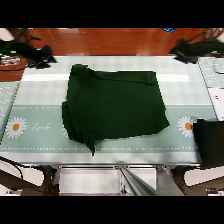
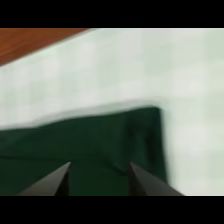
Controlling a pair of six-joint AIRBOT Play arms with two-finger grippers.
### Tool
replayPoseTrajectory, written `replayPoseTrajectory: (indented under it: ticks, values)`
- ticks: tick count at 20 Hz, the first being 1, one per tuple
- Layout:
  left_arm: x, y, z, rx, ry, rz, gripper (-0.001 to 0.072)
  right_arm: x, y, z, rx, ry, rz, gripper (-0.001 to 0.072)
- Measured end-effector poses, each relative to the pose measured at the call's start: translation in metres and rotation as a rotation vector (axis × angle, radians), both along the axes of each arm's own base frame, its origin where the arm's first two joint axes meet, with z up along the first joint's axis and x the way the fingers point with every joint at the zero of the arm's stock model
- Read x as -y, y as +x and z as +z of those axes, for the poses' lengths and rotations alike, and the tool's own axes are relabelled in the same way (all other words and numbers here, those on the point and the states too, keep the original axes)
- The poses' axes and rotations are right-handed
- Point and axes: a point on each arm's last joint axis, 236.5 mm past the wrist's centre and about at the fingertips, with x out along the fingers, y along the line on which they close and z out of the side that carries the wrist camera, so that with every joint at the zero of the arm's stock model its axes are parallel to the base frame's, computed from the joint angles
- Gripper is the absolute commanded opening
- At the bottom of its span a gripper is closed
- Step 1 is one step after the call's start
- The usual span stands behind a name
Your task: Fold the shirts.
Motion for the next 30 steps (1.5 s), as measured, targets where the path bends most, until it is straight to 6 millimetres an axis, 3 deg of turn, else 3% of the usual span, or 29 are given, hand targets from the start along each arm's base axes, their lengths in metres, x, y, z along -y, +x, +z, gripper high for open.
replayPoseTrajectory:
  ticks: [2,5,7,10,14,19,27,28,29,30]
  values:
    - [-0.027,-0.031,0.005,-0.062,-0.008,0.016,0.0469,0.035,-0.035,0.010,-0.062,-0.054,-0.024,0.0414]
    - [-0.044,-0.092,-0.009,-0.168,-0.035,0.039,0.0466,0.064,-0.099,-0.007,-0.171,-0.100,-0.069,0.0414]
    - [-0.041,-0.145,-0.035,-0.257,-0.076,0.058,0.0466,0.059,-0.142,-0.034,-0.224,-0.084,-0.074,0.0413]
    - [-0.023,-0.213,-0.073,-0.323,-0.214,0.104,0.0466,0.031,-0.200,-0.077,-0.261,-0.018,-0.060,0.0414]
    - [0.007,-0.273,-0.104,-0.357,-0.407,0.162,0.0467,-0.006,-0.255,-0.112,-0.269,0.064,-0.049,0.0413]
    - [0.030,-0.293,-0.126,-0.363,-0.467,0.177,0.0466,-0.027,-0.272,-0.114,-0.223,0.124,-0.051,0.0413]
    - [0.082,-0.293,-0.148,-0.407,-0.458,0.068,0.0454,-0.037,-0.274,-0.110,-0.202,0.165,-0.050,0.0413]
    - [0.088,-0.293,-0.150,-0.414,-0.458,0.059,0.0355,-0.038,-0.275,-0.110,-0.205,0.168,-0.047,0.0413]
    - [0.093,-0.292,-0.153,-0.417,-0.447,0.048,0.0074,-0.039,-0.275,-0.110,-0.203,0.173,-0.048,0.0413]
    - [0.095,-0.293,-0.158,-0.420,-0.426,0.038,0.0022,-0.039,-0.274,-0.109,-0.201,0.176,-0.050,0.0413]
